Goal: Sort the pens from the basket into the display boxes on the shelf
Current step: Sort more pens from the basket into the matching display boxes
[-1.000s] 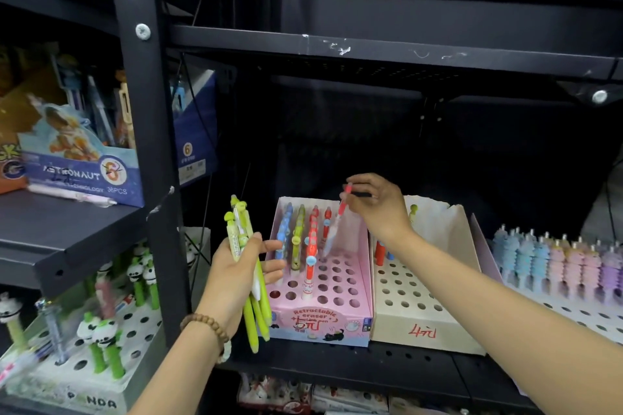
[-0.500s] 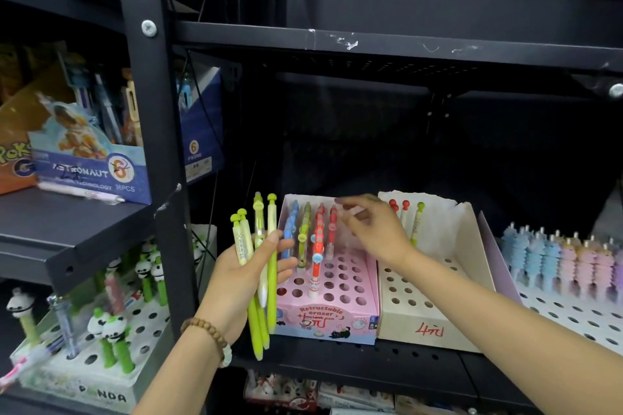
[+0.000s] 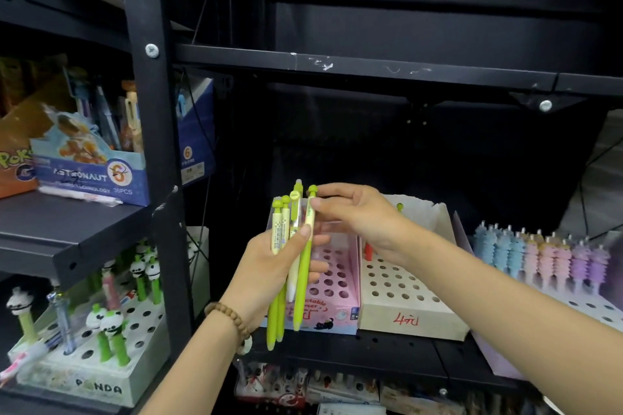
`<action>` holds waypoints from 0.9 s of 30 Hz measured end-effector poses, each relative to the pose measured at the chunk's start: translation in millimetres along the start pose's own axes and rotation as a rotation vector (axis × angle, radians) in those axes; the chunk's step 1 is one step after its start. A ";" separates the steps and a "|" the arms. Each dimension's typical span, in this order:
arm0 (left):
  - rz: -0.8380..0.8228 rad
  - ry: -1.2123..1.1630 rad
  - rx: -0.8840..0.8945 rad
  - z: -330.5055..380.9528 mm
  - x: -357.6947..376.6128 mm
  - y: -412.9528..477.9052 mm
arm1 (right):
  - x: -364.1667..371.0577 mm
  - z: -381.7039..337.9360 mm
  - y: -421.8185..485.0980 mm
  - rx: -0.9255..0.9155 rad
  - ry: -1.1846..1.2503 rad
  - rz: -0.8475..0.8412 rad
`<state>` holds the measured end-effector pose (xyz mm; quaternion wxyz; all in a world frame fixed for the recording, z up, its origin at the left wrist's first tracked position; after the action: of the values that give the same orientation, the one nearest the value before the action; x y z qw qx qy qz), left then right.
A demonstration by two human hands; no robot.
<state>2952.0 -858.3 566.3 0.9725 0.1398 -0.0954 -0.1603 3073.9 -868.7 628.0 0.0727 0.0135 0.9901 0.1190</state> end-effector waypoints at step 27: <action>0.043 -0.106 -0.156 -46.3 55.4 35.8 | -162.8 72.7 29.6 -0.084 -0.382 0.507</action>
<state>3024.4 -833.3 541.3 0.9771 0.0530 -0.1371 -0.1537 3245.9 -830.2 588.1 0.2259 0.2791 0.9178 0.1693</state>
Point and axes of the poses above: each hand's wrist, its own y-axis towards the middle knuckle, its own x-axis out of the palm, z = x × y, the point moved 7 cm from there along y, towards the middle knuckle, and after that the axes turned 3 degrees about z, right-handed, at the moved point
